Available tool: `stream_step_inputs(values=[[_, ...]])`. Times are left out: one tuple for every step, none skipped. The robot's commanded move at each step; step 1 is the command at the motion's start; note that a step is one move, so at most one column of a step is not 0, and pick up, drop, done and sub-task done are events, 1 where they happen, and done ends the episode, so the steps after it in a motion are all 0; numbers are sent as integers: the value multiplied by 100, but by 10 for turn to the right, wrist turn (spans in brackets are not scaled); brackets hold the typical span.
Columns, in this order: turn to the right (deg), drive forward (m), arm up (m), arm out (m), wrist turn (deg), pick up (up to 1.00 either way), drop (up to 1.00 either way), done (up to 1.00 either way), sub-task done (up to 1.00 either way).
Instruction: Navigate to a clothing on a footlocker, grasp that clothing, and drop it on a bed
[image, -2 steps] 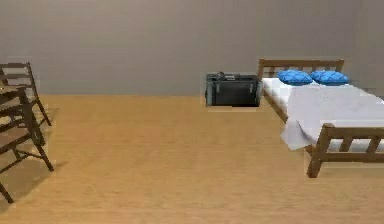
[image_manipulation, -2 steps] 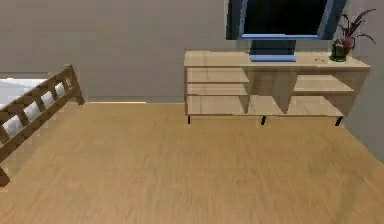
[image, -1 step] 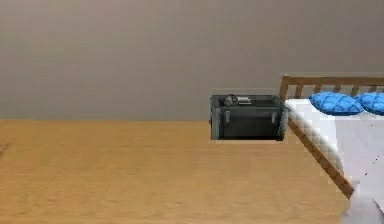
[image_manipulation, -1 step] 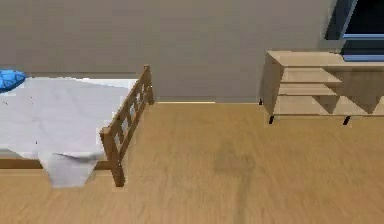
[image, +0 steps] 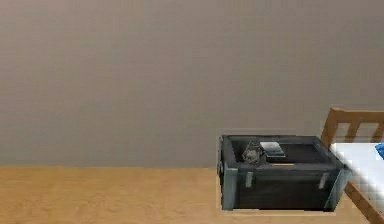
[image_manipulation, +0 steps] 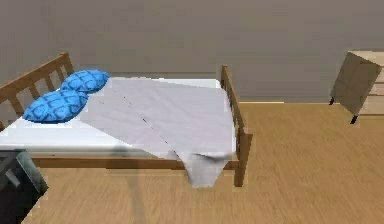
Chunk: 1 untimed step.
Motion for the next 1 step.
stream_step_inputs(values=[[60, 0, 0, 0, 0, 0, 0, 0, 0]])
